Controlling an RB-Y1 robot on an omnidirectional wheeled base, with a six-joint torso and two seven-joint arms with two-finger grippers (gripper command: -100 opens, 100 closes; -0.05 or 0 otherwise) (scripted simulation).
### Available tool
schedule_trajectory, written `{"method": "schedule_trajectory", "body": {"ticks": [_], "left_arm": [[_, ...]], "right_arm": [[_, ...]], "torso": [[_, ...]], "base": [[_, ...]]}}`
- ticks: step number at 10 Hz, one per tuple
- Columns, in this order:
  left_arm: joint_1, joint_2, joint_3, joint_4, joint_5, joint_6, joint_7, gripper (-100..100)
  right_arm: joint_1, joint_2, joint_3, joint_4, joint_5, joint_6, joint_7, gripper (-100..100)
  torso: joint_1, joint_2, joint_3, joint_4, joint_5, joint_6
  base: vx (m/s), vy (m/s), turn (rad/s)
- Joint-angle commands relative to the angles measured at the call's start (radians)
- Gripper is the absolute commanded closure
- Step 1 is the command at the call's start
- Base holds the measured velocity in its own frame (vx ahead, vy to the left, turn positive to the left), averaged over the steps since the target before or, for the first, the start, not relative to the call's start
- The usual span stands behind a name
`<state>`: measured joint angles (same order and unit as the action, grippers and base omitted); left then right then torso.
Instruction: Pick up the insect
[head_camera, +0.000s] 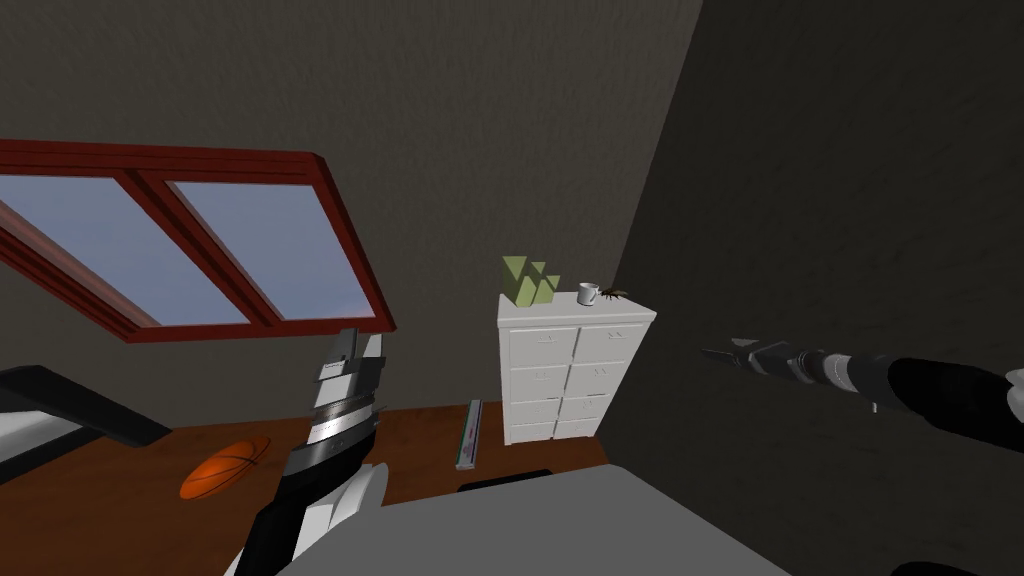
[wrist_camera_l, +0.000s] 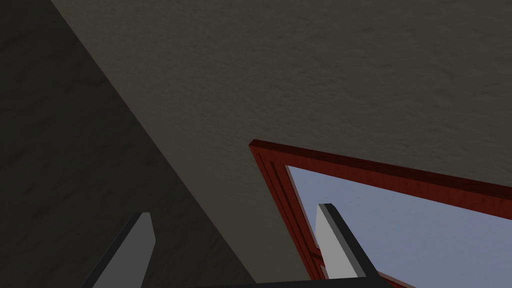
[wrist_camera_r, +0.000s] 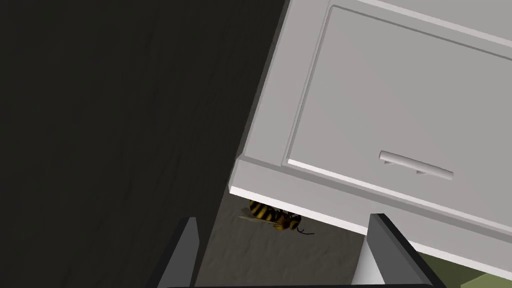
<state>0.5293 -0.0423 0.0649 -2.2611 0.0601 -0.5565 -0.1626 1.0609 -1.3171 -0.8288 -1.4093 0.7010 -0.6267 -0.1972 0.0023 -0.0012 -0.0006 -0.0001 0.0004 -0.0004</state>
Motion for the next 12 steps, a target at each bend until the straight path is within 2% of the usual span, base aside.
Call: {"method": "schedule_trajectory", "body": {"ticks": [1,3,4,5,6,7,8,10,11,12], "left_arm": [[0.000,0.000,0.000,0.000,0.000,0.000,0.000,0],[0.000,0.000,0.000,0.000,0.000,0.000,0.000,0],[0.000,0.000,0.000,0.000,0.000,0.000,0.000,0],[0.000,0.000,0.000,0.000,0.000,0.000,0.000,0],[0.000,0.000,0.000,0.000,0.000,0.000,0.000,0],[0.000,0.000,0.000,0.000,0.000,0.000,0.000,0],[0.000,0.000,0.000,0.000,0.000,0.000,0.000,0],[0.000,0.000,0.000,0.000,0.000,0.000,0.000,0],[0.000,0.000,0.000,0.000,0.000,0.000,0.000,0],[0.000,0.000,0.000,0.000,0.000,0.000,0.000,0]], "right_arm": [[0.043,-0.050,-0.049,0.044,0.026,-0.013,0.001,-100],[0.043,-0.090,-0.049,0.044,0.026,-0.013,0.001,-100],[0.078,-0.128,-0.086,0.086,0.047,-0.022,0.000,-100],[0.078,-0.160,-0.086,0.086,0.047,-0.022,0.000,-100],[0.112,-0.191,-0.122,0.127,0.067,-0.030,0.000,-100],[0.112,-0.227,-0.122,0.127,0.067,-0.030,0.000,-100],[0.145,-0.255,-0.155,0.167,0.086,-0.038,-0.001,-100],[0.145,-0.294,-0.155,0.167,0.086,-0.038,-0.001,-100],[0.178,-0.326,-0.187,0.204,0.103,-0.045,-0.001,-100],[0.178,-0.346,-0.187,0.206,0.103,-0.045,-0.001,-100]], "torso": [[0.000,0.000,0.000,0.000,0.000,0.000],[-0.001,0.000,0.000,0.000,0.000,0.000],[-0.002,0.000,0.000,0.000,-0.001,0.000],[-0.002,0.000,0.000,0.000,0.000,0.000],[-0.002,0.000,0.000,0.000,-0.001,0.000],[-0.002,-0.001,-0.001,0.000,-0.001,0.000],[-0.003,-0.001,-0.001,0.000,-0.001,0.000],[-0.003,-0.001,-0.001,0.000,-0.001,0.000],[-0.003,0.000,0.000,0.000,-0.001,0.000],[-0.003,0.000,0.000,0.000,-0.001,0.000]], "base": [[0.020,0.037,0.051],[0.011,0.014,0.002],[0.013,0.011,0.037],[0.017,0.010,0.019],[0.029,0.003,0.033],[0.025,0.001,0.015],[0.028,0.001,0.028],[0.017,-0.003,0.007],[0.021,-0.009,0.023],[0.023,-0.015,0.012]]}}
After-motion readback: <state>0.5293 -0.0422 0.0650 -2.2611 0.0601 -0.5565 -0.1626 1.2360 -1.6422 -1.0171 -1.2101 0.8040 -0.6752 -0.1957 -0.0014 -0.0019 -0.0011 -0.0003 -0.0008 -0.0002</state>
